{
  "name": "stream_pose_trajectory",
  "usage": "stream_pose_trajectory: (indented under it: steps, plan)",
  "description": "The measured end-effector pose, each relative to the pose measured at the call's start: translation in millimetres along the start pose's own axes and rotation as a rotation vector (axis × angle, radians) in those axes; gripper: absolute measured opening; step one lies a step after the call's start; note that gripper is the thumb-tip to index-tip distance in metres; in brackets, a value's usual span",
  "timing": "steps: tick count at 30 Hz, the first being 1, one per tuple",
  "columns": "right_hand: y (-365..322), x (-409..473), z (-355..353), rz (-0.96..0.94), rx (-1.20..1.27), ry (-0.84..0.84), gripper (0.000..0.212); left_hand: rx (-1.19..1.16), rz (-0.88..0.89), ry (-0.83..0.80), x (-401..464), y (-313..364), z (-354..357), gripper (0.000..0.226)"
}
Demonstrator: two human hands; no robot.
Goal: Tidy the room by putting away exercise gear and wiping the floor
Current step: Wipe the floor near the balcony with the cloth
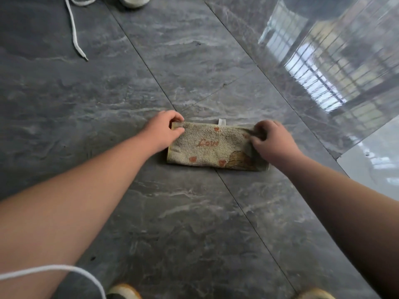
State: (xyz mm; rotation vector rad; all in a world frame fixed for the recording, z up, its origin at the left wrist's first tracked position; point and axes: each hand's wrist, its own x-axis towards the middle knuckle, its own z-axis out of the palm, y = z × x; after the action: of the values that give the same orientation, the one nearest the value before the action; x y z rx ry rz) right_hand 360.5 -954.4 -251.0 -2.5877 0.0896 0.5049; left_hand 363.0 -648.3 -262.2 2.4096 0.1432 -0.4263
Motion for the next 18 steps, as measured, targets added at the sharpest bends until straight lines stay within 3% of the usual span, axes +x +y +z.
stream_pose_trajectory:
  steps: [4, 8, 14, 18]
  plan:
    - [-11, -1, -5, 0.071, -0.072, -0.108, 0.039, 0.204, -0.036, -0.138, 6, 14, -8, 0.042]
    - [-21, 3, -16, 0.154, -0.166, -0.243, 0.017, 0.274, -0.13, -0.226, 8, 28, -8, 0.041]
    - [-30, -41, -51, 0.153, 0.07, -0.268, 0.011, 0.025, -0.242, -0.168, -46, 38, -29, 0.032]
    - [-69, -91, -110, 0.202, 0.253, -0.229, 0.012, -0.197, -0.277, -0.08, -104, 79, -90, 0.016]
